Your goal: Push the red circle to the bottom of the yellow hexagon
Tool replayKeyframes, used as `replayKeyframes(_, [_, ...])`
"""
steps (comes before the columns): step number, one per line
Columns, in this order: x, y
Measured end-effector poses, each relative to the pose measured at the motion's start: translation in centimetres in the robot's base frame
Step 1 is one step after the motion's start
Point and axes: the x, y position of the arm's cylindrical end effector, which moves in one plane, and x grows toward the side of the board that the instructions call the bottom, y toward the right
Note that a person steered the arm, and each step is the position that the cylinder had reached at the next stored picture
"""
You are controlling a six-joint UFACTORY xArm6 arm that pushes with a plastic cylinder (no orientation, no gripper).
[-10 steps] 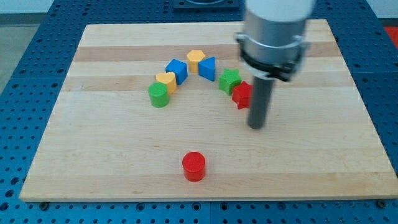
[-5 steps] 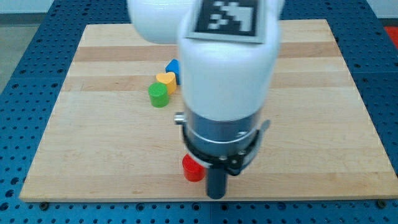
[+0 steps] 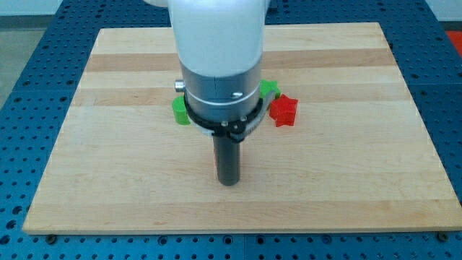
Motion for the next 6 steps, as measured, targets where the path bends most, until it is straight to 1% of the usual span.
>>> replayKeyframes(3, [-6.2, -0.3])
replayKeyframes(4, [-4.5, -2.1])
replayKeyframes(5, [-4.4, -5.2])
replayKeyframes(6, [-5.8, -6.2])
